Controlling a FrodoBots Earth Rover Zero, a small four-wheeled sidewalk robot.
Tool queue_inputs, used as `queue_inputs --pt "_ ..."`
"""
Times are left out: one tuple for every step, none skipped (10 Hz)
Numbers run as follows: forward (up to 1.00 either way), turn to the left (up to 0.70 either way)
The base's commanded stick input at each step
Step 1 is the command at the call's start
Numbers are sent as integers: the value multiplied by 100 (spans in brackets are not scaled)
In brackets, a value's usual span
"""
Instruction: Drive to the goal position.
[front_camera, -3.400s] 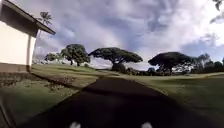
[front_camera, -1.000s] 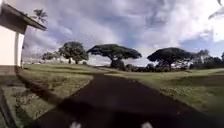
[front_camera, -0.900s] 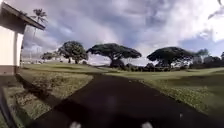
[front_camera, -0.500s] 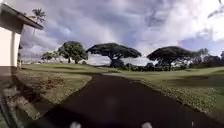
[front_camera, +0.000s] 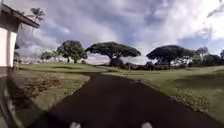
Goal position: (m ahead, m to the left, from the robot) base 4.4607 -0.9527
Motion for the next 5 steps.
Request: queue_inputs --pt "50 0" --pt "50 0" --pt "50 0" --pt "50 0" --pt "50 0"
